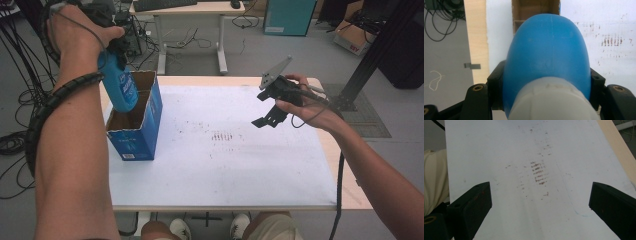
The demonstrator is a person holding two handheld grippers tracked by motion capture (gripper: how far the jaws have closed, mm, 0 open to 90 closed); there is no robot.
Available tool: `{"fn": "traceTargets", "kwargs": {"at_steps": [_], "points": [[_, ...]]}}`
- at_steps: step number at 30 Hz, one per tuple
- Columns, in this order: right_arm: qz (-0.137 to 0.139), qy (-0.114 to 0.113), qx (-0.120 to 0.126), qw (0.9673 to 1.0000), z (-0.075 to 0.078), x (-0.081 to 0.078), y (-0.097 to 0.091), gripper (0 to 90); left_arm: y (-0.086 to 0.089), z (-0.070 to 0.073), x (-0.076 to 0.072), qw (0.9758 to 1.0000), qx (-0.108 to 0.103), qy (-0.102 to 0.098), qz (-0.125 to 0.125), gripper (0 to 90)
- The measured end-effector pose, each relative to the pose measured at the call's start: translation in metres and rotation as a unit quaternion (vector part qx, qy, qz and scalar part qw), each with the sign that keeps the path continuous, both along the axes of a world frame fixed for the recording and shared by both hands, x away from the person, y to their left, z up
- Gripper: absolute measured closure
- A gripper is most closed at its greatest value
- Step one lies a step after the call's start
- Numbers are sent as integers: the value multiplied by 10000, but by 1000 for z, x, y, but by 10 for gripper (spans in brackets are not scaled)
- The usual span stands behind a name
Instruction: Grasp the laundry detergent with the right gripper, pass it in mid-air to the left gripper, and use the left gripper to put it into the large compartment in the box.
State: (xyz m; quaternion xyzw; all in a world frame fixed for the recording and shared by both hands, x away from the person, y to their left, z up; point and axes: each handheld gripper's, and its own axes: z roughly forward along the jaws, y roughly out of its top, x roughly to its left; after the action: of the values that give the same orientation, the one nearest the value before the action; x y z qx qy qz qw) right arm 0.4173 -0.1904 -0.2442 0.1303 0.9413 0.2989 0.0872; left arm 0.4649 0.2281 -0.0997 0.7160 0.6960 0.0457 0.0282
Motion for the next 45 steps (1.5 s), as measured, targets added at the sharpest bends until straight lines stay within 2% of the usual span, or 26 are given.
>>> {"fn": "traceTargets", "kwargs": {"at_steps": [3, 10, 14, 22, 24, 28, 34, 37, 45], "points": [[49, -16, -24, 10000, 0, 0, -1, 46, 1, -7, 0, 10000, -24, -13, 19, 374], [101, -38, -18, 9999, 1, -1, 1, 45, 0, -35, 2, 10000, 3, 40, 53, 374], [81, -22, -27, 10000, 0, -1, 1, 46, 2, -50, 2, 9999, -66, 55, 127, 374], [-3, 6, -68, 10000, -2, 0, 1, 46, 3, -78, 4, 9999, -17, 57, 133, 374], [57, -30, -93, 9999, -3, 1, 1, 46, 3, -86, 5, 9998, -55, 46, 209, 373], [4, -19, -102, 9999, -4, 1, 2, 47, 4, -98, 6, 9999, -21, 33, 139, 373], [85, -40, -166, 9998, -6, 4, 4, 46, 4, -115, 8, 9999, -23, 53, 141, 374], [30, -15, -173, 9998, -8, 4, 5, 47, 4, -122, 9, 9998, -37, 21, 181, 373], [68, -6, -218, 9997, -11, 6, 5, 47, 4, -139, 9, 9999, -36, 43, 161, 373]]}}
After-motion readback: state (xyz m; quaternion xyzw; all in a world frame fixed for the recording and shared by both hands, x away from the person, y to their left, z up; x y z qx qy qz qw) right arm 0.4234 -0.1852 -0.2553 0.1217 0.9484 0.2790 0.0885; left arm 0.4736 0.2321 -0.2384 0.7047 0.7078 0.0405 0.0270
